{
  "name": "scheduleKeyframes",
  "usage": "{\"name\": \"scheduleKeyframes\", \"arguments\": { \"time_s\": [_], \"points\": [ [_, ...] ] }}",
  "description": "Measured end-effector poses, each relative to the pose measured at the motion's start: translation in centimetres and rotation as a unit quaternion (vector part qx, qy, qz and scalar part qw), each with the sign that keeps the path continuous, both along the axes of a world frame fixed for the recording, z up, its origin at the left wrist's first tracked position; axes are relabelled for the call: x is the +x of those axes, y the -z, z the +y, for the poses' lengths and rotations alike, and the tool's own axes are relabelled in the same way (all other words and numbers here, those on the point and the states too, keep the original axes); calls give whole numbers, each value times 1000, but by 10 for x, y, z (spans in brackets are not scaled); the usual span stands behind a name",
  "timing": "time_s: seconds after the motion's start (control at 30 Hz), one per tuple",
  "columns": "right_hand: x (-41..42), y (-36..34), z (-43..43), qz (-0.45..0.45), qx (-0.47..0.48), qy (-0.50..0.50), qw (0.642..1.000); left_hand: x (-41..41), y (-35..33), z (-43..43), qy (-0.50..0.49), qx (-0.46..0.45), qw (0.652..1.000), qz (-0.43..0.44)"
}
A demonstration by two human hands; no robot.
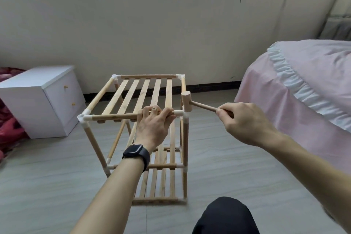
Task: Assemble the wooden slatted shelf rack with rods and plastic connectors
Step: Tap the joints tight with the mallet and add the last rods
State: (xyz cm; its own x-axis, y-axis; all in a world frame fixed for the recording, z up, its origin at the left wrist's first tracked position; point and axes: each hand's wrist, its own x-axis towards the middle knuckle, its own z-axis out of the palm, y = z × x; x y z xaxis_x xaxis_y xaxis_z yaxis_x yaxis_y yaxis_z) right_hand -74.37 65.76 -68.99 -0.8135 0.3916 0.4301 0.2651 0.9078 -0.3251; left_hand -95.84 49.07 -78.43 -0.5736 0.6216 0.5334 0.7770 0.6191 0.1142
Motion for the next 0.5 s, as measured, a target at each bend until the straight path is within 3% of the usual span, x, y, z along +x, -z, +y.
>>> {"name": "scheduleKeyframes", "arguments": {
  "time_s": [0.13, 0.17, 0.2, 0.3, 0.33, 0.43, 0.5],
  "points": [
    [-2, -6, -6, 222, -7, -19, 975, 1, -1, 1, -4, -5, 1000, -1],
    [-1, -4, -8, 242, 3, -31, 970, 1, -1, 1, -5, -8, 1000, -2],
    [-1, -1, -8, 220, 14, -48, 974, 2, -1, 1, -5, -11, 1000, -4],
    [-2, 7, -4, -8, 32, -56, 998, 2, -3, 0, -6, -14, 1000, -10],
    [-2, 6, -1, -3, 35, -41, 999, 2, -3, 0, -6, -16, 1000, -12],
    [-2, -3, -5, 175, 5, -27, 984, 3, -4, 1, -10, -21, 1000, -10],
    [-1, 1, -11, 206, 13, -48, 977, 3, -4, 1, -10, -22, 1000, -13]
  ]
}}
